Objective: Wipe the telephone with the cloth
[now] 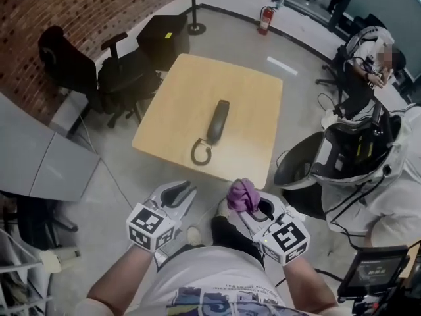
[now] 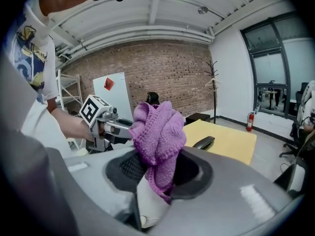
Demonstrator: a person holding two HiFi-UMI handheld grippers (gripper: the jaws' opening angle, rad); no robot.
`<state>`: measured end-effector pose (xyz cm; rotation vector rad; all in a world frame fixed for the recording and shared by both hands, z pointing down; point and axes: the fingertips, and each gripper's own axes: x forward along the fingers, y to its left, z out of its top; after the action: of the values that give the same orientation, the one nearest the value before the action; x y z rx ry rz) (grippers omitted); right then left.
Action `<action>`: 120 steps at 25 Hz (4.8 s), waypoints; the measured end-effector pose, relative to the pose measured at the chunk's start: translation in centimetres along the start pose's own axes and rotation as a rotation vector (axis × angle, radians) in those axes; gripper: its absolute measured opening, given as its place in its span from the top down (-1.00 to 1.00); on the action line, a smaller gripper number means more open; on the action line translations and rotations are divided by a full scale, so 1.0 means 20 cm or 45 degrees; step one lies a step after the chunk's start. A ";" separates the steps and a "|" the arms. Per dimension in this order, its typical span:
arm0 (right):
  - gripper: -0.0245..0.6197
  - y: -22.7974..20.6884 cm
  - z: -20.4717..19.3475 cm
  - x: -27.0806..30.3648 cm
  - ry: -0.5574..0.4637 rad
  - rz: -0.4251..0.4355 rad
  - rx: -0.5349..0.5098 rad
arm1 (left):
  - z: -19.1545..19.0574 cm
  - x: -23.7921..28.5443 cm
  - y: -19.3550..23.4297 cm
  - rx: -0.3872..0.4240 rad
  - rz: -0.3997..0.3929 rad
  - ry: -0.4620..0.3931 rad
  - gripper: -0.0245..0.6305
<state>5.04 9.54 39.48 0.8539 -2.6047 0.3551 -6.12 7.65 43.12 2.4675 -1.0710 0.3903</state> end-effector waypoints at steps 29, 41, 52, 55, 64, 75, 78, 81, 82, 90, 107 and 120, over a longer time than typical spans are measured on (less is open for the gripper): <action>0.55 -0.70 0.04 0.43 0.149 -0.136 0.083 | -0.12 1.29 0.82 -0.094 0.201 0.414 0.11; 0.55 -0.76 0.05 0.47 0.216 -0.218 0.141 | -0.23 1.46 0.83 -0.078 0.183 0.510 0.07; 0.55 -0.82 0.04 0.51 0.234 -0.245 0.161 | -0.24 1.41 0.86 -0.063 0.157 0.473 0.10; 0.55 -0.84 0.05 0.52 0.229 -0.244 0.154 | -0.21 1.39 0.87 -0.052 0.120 0.457 0.11; 0.55 -0.88 0.11 0.56 0.211 -0.241 0.135 | -0.09 1.33 0.87 -0.020 0.046 0.368 0.14; 0.55 -0.89 0.39 0.69 0.089 -0.223 0.058 | 0.23 1.05 0.79 0.069 -0.121 0.158 0.15; 0.55 -0.84 0.53 0.74 0.025 -0.185 0.021 | 0.29 0.98 0.75 0.119 -0.156 0.127 0.15; 0.55 -0.75 0.64 0.81 -0.021 -0.127 -0.003 | 0.33 0.93 0.71 0.160 -0.188 0.101 0.15; 0.55 -0.71 0.66 0.84 -0.031 -0.102 -0.007 | 0.35 0.92 0.69 0.169 -0.201 0.092 0.15; 0.55 -0.48 0.70 1.03 -0.009 0.029 -0.057 | 0.36 0.84 0.61 0.210 -0.328 0.103 0.16; 0.55 -0.84 0.74 0.98 -0.028 -0.308 -0.089 | 0.36 0.68 0.67 0.137 -0.461 -0.015 0.16; 0.55 -1.05 0.77 0.83 -0.065 -0.499 -0.053 | 0.36 0.64 0.64 0.083 -0.510 -0.037 0.16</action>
<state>1.32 -20.91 35.24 1.3394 -2.4034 0.1698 -6.49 -11.63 45.42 2.6695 -0.5576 0.2666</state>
